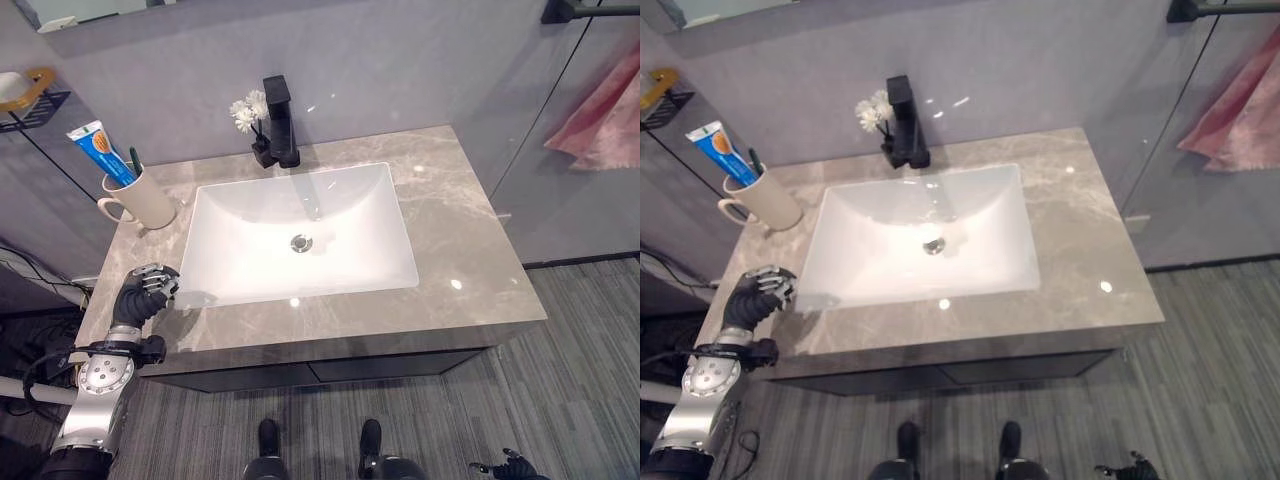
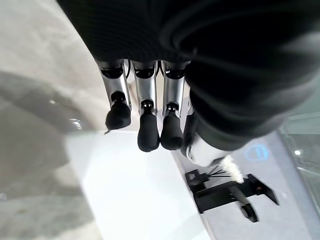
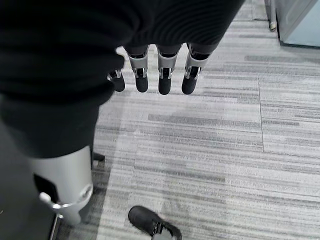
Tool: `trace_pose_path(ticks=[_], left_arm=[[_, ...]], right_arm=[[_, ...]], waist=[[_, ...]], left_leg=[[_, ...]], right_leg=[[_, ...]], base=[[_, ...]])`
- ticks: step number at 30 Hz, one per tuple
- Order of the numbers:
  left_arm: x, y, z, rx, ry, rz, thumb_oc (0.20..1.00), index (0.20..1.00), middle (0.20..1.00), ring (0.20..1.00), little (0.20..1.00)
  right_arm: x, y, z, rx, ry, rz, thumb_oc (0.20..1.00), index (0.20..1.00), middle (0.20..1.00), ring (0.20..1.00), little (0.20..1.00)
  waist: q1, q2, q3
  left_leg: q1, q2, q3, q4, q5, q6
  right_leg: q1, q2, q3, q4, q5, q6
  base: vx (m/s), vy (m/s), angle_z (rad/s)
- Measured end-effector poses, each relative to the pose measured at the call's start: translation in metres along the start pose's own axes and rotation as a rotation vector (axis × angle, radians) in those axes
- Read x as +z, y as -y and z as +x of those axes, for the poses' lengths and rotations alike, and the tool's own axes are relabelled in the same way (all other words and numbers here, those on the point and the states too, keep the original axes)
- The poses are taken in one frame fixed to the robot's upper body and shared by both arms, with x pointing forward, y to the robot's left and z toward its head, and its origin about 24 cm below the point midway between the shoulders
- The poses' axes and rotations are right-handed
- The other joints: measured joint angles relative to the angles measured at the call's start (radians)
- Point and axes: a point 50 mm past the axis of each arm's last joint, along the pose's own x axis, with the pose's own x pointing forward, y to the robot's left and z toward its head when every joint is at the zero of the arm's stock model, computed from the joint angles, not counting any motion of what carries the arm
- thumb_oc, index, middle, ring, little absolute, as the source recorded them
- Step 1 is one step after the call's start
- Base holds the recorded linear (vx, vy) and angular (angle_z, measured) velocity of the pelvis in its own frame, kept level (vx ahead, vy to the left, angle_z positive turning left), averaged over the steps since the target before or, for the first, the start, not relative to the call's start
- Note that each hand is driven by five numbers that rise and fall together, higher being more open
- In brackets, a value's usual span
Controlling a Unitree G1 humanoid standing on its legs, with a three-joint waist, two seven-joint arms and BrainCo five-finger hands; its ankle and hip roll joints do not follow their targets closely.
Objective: Put brush and paste in cup on sink, flatten towel.
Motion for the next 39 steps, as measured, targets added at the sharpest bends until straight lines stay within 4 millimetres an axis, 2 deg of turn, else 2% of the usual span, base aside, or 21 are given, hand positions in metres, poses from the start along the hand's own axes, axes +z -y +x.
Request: trace_pose_path(ticks=[3,5,6,7,8,10,13,19,24,28,32,39], left_arm=[[-0.007,-0.001,-0.008,0.002,-0.027,0.006,0.200,0.200,0.200,0.200,0.200],[-0.011,-0.002,-0.014,0.000,-0.046,0.009,0.200,0.200,0.200,0.200,0.200],[-0.014,-0.006,-0.018,0.012,-0.059,0.016,0.200,0.200,0.200,0.200,0.200],[-0.013,-0.011,-0.021,0.030,-0.056,0.020,0.200,0.200,0.200,0.200,0.200],[-0.011,-0.014,-0.020,0.045,-0.050,0.019,0.200,0.200,0.200,0.200,0.200],[-0.010,-0.020,-0.021,0.070,-0.044,0.020,0.200,0.200,0.200,0.200,0.200],[-0.009,-0.029,-0.024,0.111,-0.041,0.025,0.200,0.200,0.200,0.200,0.200],[-0.013,-0.034,-0.030,0.133,-0.056,0.029,0.200,0.200,0.200,0.200,0.200],[-0.024,-0.037,-0.041,0.143,-0.110,0.038,0.200,0.200,0.200,0.200,0.200],[-0.037,-0.044,-0.043,0.201,-0.171,0.045,0.200,0.200,0.200,0.200,0.200],[-0.036,-0.049,-0.030,0.264,-0.157,-0.006,0.200,0.200,0.200,0.200,0.200],[-0.027,-0.054,-0.010,0.316,-0.121,-0.014,0.200,0.200,0.200,0.200,0.200]], right_arm=[[-0.001,0.005,0.000,-0.014,-0.005,-0.005,1.000,1.000,1.000,1.000,1.000],[-0.005,0.013,0.000,-0.037,-0.018,0.013,1.000,1.000,1.000,1.000,1.000],[-0.005,0.010,0.000,-0.032,-0.022,0.034,1.000,1.000,1.000,1.000,1.000],[-0.011,0.004,-0.002,-0.013,-0.030,0.036,1.000,1.000,1.000,1.000,1.000],[-0.015,-0.002,-0.004,0.002,-0.036,0.038,1.000,1.000,1.000,1.000,1.000],[-0.020,-0.009,-0.005,0.021,-0.047,0.036,1.000,1.000,1.000,1.000,1.000],[-0.013,-0.019,-0.005,0.060,-0.018,0.030,1.000,1.000,1.000,1.000,1.000],[-0.002,-0.021,-0.004,0.072,0.016,0.015,1.000,1.000,1.000,1.000,1.000],[-0.002,-0.021,-0.004,0.076,0.016,0.005,1.000,1.000,1.000,1.000,1.000],[-0.002,-0.022,-0.004,0.077,0.022,0.005,1.000,1.000,1.000,1.000,1.000],[-0.014,-0.023,-0.006,0.085,-0.011,-0.021,1.000,1.000,1.000,1.000,1.000],[-0.015,-0.026,-0.007,0.105,-0.012,-0.053,1.000,1.000,1.000,1.000,1.000]], waist=[[0.004,0.022,-0.012],[0.004,0.065,-0.018],[0.003,0.064,-0.015],[0.004,0.051,-0.019],[0.005,0.043,-0.022],[0.010,0.035,-0.026],[0.019,0.032,-0.030],[0.030,0.031,-0.037],[0.035,0.019,-0.094],[0.031,0.003,-0.113],[0.031,-0.007,-0.123],[0.019,-0.022,-0.116]], left_leg=[[0.020,-0.023,-0.034,0.000,0.002,0.003],[0.055,-0.071,-0.048,0.000,-0.009,0.027],[0.074,-0.092,-0.029,0.003,-0.016,0.074],[0.084,-0.118,-0.010,0.003,-0.030,0.091],[0.090,-0.139,0.001,0.003,-0.039,0.106],[0.096,-0.167,0.014,0.003,-0.052,0.126],[0.088,-0.193,0.039,0.003,-0.062,0.142],[0.085,-0.196,0.041,0.003,-0.066,0.146],[0.068,-0.196,0.046,0.002,-0.069,0.145],[0.053,-0.197,0.066,0.002,-0.069,0.146],[0.035,-0.198,0.067,0.002,-0.066,0.144],[0.023,-0.197,0.081,0.002,-0.067,0.144]], right_leg=[[0.008,0.010,0.046,-0.011,0.005,0.004],[0.022,0.014,0.079,-0.026,0.021,0.019],[0.030,-0.002,0.101,-0.021,0.027,0.032],[0.031,-0.029,0.109,-0.024,0.025,0.042],[0.036,-0.052,0.115,-0.024,0.029,0.064],[0.033,-0.078,0.130,-0.022,0.028,0.077],[0.013,-0.104,0.157,-0.022,0.031,0.102],[0.007,-0.105,0.159,-0.025,0.027,0.111],[-0.012,-0.105,0.161,-0.029,0.022,0.113],[-0.040,-0.105,0.183,-0.029,0.028,0.109],[-0.061,-0.106,0.185,-0.029,0.037,0.115],[-0.079,-0.104,0.192,-0.029,0.040,0.117]], base=[[0.15,0.202,-0.54],[0.20,0.223,-0.59],[0.13,0.171,-0.57],[0.10,0.160,-0.34],[0.07,0.136,-0.19],[0.04,0.117,-0.10],[0.03,0.068,-0.17],[0.05,0.036,-0.04],[0.03,0.014,-0.02],[0.01,0.005,-0.15],[0.02,-0.002,-0.02],[0.02,-0.008,-0.05]])
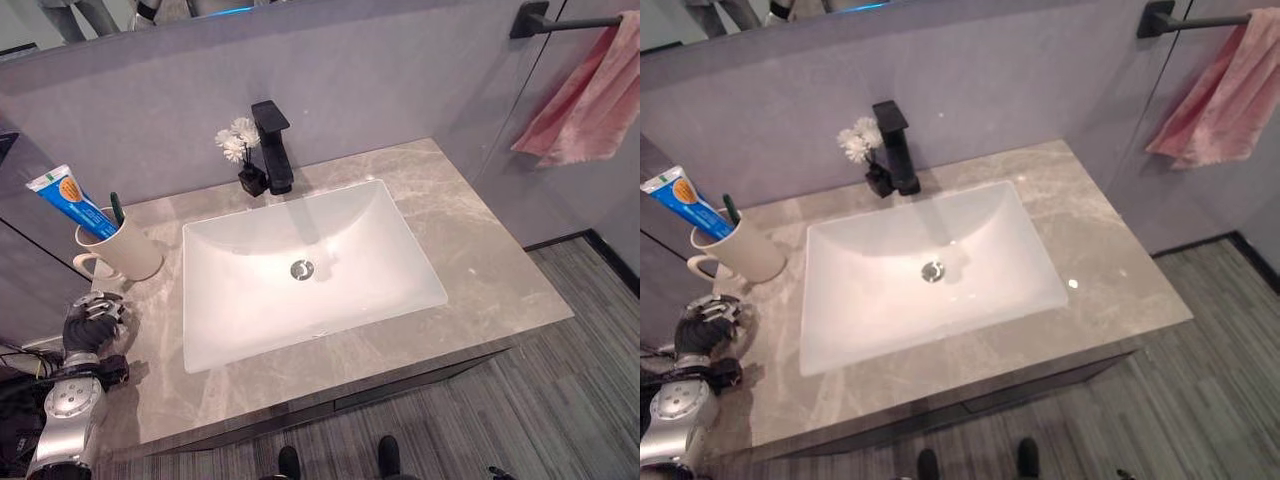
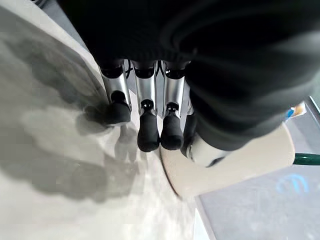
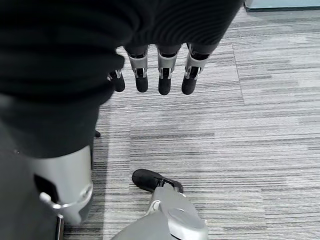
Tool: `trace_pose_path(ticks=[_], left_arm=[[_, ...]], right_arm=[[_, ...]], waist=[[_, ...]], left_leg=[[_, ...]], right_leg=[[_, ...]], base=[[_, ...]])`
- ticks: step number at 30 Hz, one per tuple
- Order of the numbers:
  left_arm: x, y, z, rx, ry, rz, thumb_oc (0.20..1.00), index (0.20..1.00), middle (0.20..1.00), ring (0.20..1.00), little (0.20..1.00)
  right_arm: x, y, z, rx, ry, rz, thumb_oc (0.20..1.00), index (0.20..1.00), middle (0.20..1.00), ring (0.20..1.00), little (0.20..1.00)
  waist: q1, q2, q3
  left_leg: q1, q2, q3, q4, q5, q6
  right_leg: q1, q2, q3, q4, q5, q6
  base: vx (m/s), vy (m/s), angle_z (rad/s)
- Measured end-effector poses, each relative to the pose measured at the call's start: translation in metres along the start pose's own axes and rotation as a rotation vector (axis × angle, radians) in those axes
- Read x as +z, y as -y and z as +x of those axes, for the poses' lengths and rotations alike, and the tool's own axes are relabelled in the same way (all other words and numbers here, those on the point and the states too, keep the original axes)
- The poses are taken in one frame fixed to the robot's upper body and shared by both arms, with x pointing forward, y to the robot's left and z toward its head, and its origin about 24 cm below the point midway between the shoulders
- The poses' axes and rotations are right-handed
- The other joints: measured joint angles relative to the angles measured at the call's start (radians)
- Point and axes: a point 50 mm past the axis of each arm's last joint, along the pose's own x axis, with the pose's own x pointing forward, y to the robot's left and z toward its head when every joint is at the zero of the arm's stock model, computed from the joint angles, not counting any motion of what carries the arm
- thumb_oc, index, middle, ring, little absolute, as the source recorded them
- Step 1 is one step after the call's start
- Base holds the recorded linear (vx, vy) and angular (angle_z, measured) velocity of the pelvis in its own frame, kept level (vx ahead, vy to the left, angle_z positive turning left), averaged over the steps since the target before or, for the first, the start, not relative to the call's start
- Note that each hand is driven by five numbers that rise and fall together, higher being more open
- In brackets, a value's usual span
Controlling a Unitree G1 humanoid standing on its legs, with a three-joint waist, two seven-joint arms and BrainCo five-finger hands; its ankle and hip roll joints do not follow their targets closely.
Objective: Put brush and paste in cup on sink, flatten towel.
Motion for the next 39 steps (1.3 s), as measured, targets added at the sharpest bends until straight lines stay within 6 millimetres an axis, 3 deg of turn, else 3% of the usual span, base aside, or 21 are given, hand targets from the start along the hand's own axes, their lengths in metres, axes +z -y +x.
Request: trace_pose_path(ticks=[9,18,22,39], left_arm=[[0.040,-0.011,0.027,0.068,0.119,0.035,0.200,0.200,0.200,0.200,0.200],[0.065,-0.010,0.040,0.121,0.202,0.006,0.200,0.200,0.200,0.200,0.200],[0.080,-0.015,0.047,0.141,0.241,0.015,0.200,0.200,0.200,0.200,0.200],[0.109,-0.021,0.064,0.203,0.297,0.053,0.200,0.200,0.200,0.200,0.200]], right_arm=[[0.016,-0.003,0.001,0.022,0.061,-0.027,1.000,1.000,1.000,1.000,1.000],[0.033,-0.005,0.002,0.032,0.123,-0.046,1.000,1.000,1.000,1.000,1.000],[0.038,-0.009,0.002,0.044,0.145,-0.062,1.000,1.000,1.000,1.000,1.000],[0.043,-0.019,0.001,0.074,0.167,-0.091,1.000,1.000,1.000,1.000,1.000]], waist=[[-0.015,-0.053,0.045],[-0.019,-0.076,0.081],[-0.022,-0.100,0.092],[-0.041,-0.130,0.105]], left_leg=[[-0.023,0.009,0.014,0.000,0.005,-0.004],[-0.042,0.013,0.033,0.000,0.007,-0.006],[-0.043,0.017,0.039,0.000,0.007,-0.007],[-0.069,0.019,0.042,0.000,0.011,-0.012]], right_leg=[[-0.032,0.012,0.016,0.000,0.014,-0.005],[-0.062,0.018,0.033,0.007,0.023,-0.006],[-0.068,0.024,0.042,0.008,0.026,-0.006],[-0.096,0.026,0.043,0.008,0.032,-0.007]], base=[[0.00,-0.005,-0.05],[-0.01,0.002,-0.06],[-0.01,0.000,-0.06],[0.00,0.000,0.00]])
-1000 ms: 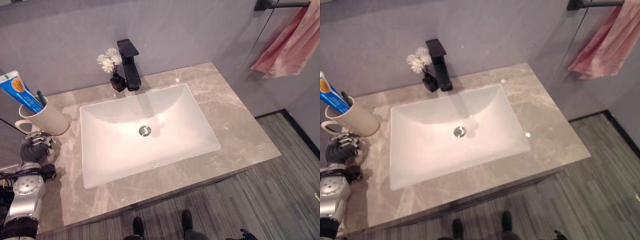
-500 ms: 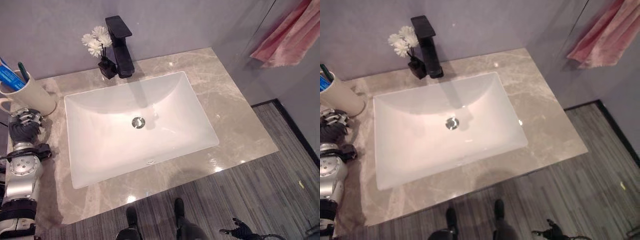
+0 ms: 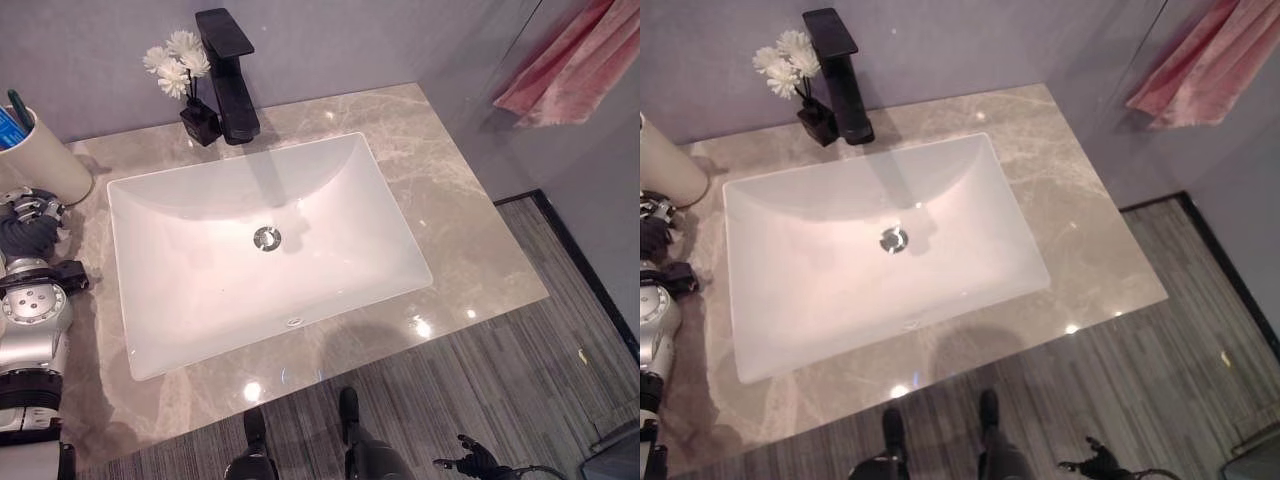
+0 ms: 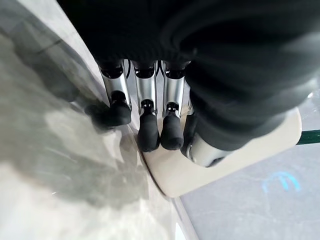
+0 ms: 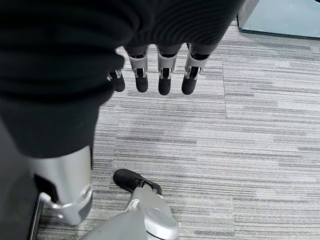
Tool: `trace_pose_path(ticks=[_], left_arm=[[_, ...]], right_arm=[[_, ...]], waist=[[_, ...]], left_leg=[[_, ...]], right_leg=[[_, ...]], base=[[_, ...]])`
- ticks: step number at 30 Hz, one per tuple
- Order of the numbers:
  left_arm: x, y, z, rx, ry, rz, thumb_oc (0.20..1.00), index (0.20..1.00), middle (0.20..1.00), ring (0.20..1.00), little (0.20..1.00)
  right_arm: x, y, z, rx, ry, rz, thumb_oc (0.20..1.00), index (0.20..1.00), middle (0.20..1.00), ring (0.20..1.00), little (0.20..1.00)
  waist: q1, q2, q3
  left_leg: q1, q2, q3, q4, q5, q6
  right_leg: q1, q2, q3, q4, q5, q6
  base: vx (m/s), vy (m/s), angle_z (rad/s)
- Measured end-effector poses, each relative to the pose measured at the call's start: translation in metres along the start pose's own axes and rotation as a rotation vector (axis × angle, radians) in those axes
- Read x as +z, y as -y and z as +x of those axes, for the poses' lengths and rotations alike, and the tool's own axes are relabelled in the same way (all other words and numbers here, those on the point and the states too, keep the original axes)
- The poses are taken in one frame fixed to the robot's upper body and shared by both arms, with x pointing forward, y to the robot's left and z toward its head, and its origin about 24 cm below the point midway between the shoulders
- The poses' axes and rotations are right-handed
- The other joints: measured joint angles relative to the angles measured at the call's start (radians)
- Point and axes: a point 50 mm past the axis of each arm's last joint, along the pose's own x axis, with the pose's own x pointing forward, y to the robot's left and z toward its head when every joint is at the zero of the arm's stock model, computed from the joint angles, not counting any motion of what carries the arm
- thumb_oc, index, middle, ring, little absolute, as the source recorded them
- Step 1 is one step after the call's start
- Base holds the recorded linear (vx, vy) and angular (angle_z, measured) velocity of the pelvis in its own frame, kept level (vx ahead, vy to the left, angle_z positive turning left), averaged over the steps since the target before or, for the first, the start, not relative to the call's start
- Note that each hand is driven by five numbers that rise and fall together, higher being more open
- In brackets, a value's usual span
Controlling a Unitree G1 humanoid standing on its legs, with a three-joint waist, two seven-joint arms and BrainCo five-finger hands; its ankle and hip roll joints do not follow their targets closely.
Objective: Put brush and paste in cup on sink, flatten towel.
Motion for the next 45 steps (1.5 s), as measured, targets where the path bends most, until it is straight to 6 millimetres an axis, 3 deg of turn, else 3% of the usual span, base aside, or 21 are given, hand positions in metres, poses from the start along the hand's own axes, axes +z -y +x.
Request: trace_pose_path(ticks=[5,10,15,19,25,31,37,40,45], left_arm=[[0.003,0.003,-0.008,-0.035,0.029,0.017,0.200,0.200,0.200,0.200,0.200],[-0.005,-0.003,-0.028,-0.078,0.031,0.036,0.200,0.200,0.200,0.200,0.200],[-0.024,-0.029,-0.038,-0.054,-0.036,0.080,0.200,0.200,0.200,0.200,0.200],[-0.028,-0.034,-0.037,-0.039,-0.057,0.090,0.200,0.200,0.200,0.200,0.200],[-0.018,-0.040,-0.012,-0.024,-0.065,0.140,0.200,0.200,0.200,0.200,0.200],[0.009,-0.035,0.021,0.007,-0.022,0.160,0.200,0.200,0.200,0.200,0.200],[0.022,-0.041,0.038,0.066,-0.022,0.154,0.200,0.200,0.200,0.200,0.200],[0.028,-0.046,0.043,0.085,-0.013,0.163,0.200,0.200,0.200,0.200,0.200],[0.038,-0.045,0.050,0.103,0.004,0.152,0.200,0.200,0.200,0.200,0.200]], right_arm=[[0.003,-0.002,0.000,0.003,0.011,0.004,1.000,1.000,1.000,1.000,1.000],[0.009,-0.001,0.001,0.001,0.039,0.008,1.000,1.000,1.000,1.000,1.000],[0.007,0.003,0.001,-0.014,0.034,0.030,1.000,1.000,1.000,1.000,1.000],[0.008,0.004,0.001,-0.016,0.035,0.028,1.000,1.000,1.000,1.000,1.000],[0.006,0.009,0.001,-0.021,0.032,0.006,1.000,1.000,1.000,1.000,1.000],[0.005,0.008,0.001,-0.008,0.025,-0.014,1.000,1.000,1.000,1.000,1.000],[0.010,0.002,0.000,0.026,0.047,-0.033,1.000,1.000,1.000,1.000,1.000],[0.009,0.000,0.000,0.035,0.048,-0.040,1.000,1.000,1.000,1.000,1.000],[0.010,-0.002,0.000,0.050,0.054,-0.044,1.000,1.000,1.000,1.000,1.000]], waist=[[0.003,-0.001,0.003],[0.007,0.009,0.010],[0.025,0.040,0.028],[0.032,0.045,0.026],[0.030,0.025,0.013],[0.008,-0.036,-0.029],[-0.009,-0.074,-0.034],[-0.016,-0.087,-0.032],[-0.021,-0.096,-0.035]], left_leg=[[0.001,0.000,-0.002,0.000,0.000,0.000],[0.011,0.001,0.001,0.000,0.000,0.000],[0.013,0.001,0.003,0.000,0.000,-0.001],[0.012,-0.001,-0.001,0.000,0.000,-0.001],[-0.009,-0.001,-0.006,0.000,0.001,-0.001],[-0.037,-0.011,0.000,0.000,0.002,0.001],[-0.043,-0.021,0.026,0.000,-0.001,0.004],[-0.049,-0.021,0.041,0.001,0.002,0.005],[-0.048,-0.026,0.053,0.001,-0.003,0.010]], right_leg=[[0.002,-0.001,-0.002,0.000,0.000,0.000],[0.009,0.000,0.000,-0.003,-0.001,0.000],[0.010,-0.001,0.000,-0.009,-0.004,-0.003],[0.011,-0.001,-0.002,-0.008,-0.002,-0.003],[-0.006,0.000,-0.006,0.000,0.001,-0.004],[-0.038,0.000,0.002,0.001,0.016,0.002],[-0.062,-0.005,0.012,0.000,0.031,0.024],[-0.077,-0.020,0.010,-0.008,0.004,0.038],[-0.083,-0.015,0.002,0.001,0.037,0.024]], base=[[0.01,0.005,0.01],[0.00,0.001,-0.01],[0.00,0.000,0.00],[-0.01,0.006,0.02],[0.00,0.002,0.01],[-0.01,0.007,-0.02],[-0.01,0.025,-0.11],[0.00,0.011,-0.09],[0.00,0.008,-0.09]])
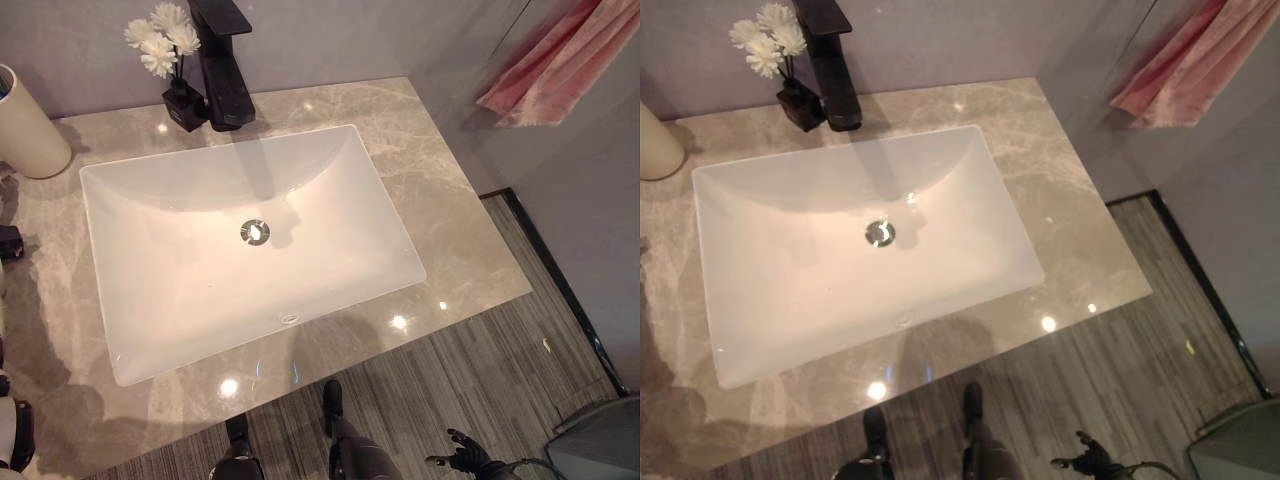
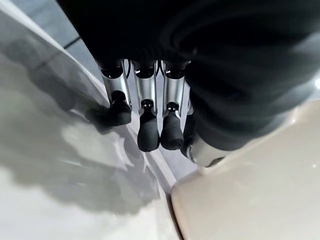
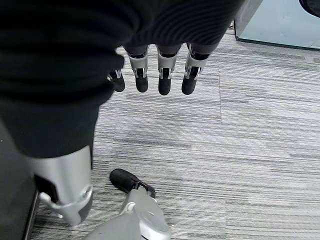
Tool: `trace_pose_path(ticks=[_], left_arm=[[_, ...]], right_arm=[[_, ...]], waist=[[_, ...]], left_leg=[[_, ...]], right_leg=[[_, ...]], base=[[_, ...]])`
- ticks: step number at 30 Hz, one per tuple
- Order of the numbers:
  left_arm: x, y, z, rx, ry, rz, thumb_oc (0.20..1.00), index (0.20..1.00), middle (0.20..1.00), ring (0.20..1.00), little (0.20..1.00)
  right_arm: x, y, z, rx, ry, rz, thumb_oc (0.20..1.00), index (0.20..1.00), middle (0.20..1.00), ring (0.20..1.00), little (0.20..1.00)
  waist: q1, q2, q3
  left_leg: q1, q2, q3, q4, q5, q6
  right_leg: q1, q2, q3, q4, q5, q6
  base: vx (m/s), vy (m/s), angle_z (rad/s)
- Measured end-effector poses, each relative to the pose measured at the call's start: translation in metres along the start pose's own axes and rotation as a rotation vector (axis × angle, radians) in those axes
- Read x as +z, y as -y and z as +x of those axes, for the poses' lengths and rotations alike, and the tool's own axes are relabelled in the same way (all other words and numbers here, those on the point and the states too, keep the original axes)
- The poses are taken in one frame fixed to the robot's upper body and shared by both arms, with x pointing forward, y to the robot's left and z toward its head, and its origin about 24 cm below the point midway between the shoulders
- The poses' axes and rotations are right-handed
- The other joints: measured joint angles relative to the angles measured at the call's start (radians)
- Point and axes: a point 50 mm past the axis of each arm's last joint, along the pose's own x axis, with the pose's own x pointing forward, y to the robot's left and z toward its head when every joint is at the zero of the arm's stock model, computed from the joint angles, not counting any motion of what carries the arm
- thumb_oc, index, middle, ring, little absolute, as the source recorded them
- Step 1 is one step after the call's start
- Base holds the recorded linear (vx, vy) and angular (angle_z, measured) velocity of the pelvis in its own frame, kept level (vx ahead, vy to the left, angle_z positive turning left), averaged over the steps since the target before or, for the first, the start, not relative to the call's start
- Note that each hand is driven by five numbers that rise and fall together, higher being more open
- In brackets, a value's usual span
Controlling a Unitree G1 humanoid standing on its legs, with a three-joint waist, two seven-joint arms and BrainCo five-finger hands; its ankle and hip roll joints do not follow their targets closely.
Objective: Put brush and paste in cup on sink, flatten towel.
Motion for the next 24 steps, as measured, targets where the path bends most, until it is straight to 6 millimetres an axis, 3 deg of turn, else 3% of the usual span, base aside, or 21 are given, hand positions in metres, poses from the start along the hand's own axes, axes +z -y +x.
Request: trace_pose_path(ticks=[10,14,16,17,20,22,24], left_arm=[[0.013,0.003,0.005,0.008,0.036,-0.021,0.200,0.200,0.200,0.200,0.200],[0.011,0.008,0.002,-0.005,0.038,-0.027,0.200,0.200,0.200,0.200,0.200],[0.013,0.010,0.002,-0.012,0.046,-0.026,0.200,0.200,0.200,0.200,0.200],[0.013,0.011,0.001,-0.013,0.050,-0.029,0.200,0.200,0.200,0.200,0.200],[0.015,0.012,0.001,-0.017,0.056,-0.029,0.200,0.200,0.200,0.200,0.200],[0.018,0.014,0.001,-0.019,0.074,-0.038,0.200,0.200,0.200,0.200,0.200],[0.021,0.014,0.001,-0.018,0.086,-0.043,0.200,0.200,0.200,0.200,0.200]], right_arm=[[0.001,-0.002,0.000,0.013,0.008,0.002,1.000,1.000,1.000,1.000,1.000],[0.000,-0.003,-0.001,0.014,0.006,0.003,1.000,1.000,1.000,1.000,1.000],[-0.001,-0.003,-0.001,0.017,0.005,0.003,1.000,1.000,1.000,1.000,1.000],[-0.001,-0.003,-0.001,0.015,0.004,0.003,1.000,1.000,1.000,1.000,1.000],[0.000,-0.004,-0.001,0.020,0.006,0.003,1.000,1.000,1.000,1.000,1.000],[0.001,-0.003,-0.001,0.018,0.010,0.003,1.000,1.000,1.000,1.000,1.000],[0.005,-0.002,0.000,0.017,0.025,0.003,1.000,1.000,1.000,1.000,1.000]], waist=[[-0.032,-0.014,0.018],[-0.030,-0.013,0.028],[-0.035,-0.022,0.028],[-0.034,-0.020,0.031],[-0.033,-0.012,0.037],[-0.030,-0.014,0.035],[-0.030,-0.015,0.035]], left_leg=[[0.024,0.008,0.037,0.007,-0.030,0.008],[0.021,-0.001,0.051,0.028,-0.040,0.015],[0.003,-0.019,0.053,0.052,-0.047,0.017],[-0.009,-0.018,0.054,0.070,-0.049,0.019],[-0.017,-0.008,0.053,0.090,-0.055,0.019],[-0.020,-0.008,0.051,0.095,-0.062,0.014],[-0.029,-0.004,0.050,0.112,-0.071,0.014]], right_leg=[[-0.002,0.009,0.002,0.000,0.073,0.037],[-0.004,-0.002,0.002,0.000,0.071,0.038],[-0.010,-0.026,-0.001,-0.001,0.021,0.041],[-0.016,-0.030,-0.003,-0.008,-0.003,0.027],[-0.014,-0.034,-0.028,-0.008,-0.016,0.033],[-0.016,-0.022,-0.026,0.000,0.030,-0.006],[-0.018,-0.018,-0.024,0.000,0.035,-0.011]], base=[[0.03,0.005,-0.13],[0.01,0.001,-0.08],[0.01,-0.008,0.06],[0.01,-0.007,0.04],[0.00,-0.004,0.01],[0.00,0.000,0.00],[0.00,-0.011,-0.04]])
